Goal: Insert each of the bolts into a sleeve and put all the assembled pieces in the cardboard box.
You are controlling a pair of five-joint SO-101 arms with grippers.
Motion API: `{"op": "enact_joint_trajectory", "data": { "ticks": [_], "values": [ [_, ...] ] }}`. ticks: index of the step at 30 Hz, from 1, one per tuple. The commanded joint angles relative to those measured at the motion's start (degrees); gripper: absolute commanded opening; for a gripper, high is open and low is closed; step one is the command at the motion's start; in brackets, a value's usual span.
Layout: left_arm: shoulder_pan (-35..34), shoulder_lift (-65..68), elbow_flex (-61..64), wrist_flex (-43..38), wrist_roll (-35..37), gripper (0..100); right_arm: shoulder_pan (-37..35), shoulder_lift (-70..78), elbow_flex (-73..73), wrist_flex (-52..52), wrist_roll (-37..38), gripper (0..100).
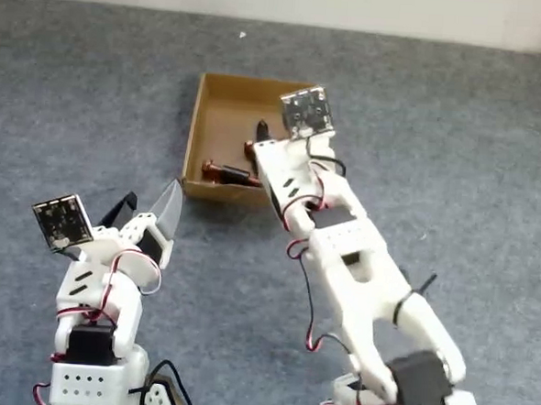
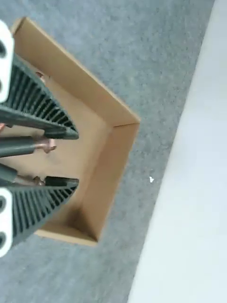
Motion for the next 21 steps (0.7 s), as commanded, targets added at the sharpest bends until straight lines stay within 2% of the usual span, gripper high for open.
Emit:
{"op": "enact_joint_trajectory", "data": {
  "ticks": [1,3,10,21],
  "values": [
    [-0.8,-0.1,-0.1,-0.1,-0.7,27,0.8,-9.0,1.3,6.9,0.4,4.1],
    [-0.8,-0.1,0.3,-0.1,-0.8,27,0.8,-13.4,3.2,10.5,0.4,0.1],
    [-0.8,-0.1,0.4,-0.1,-0.8,27,0.8,-29.2,13.1,18.6,0.4,0.5],
    [-0.4,-0.1,1.3,-0.1,-0.8,27,0.8,-55.3,36.2,19.6,0.4,0.5]
  ]
}}
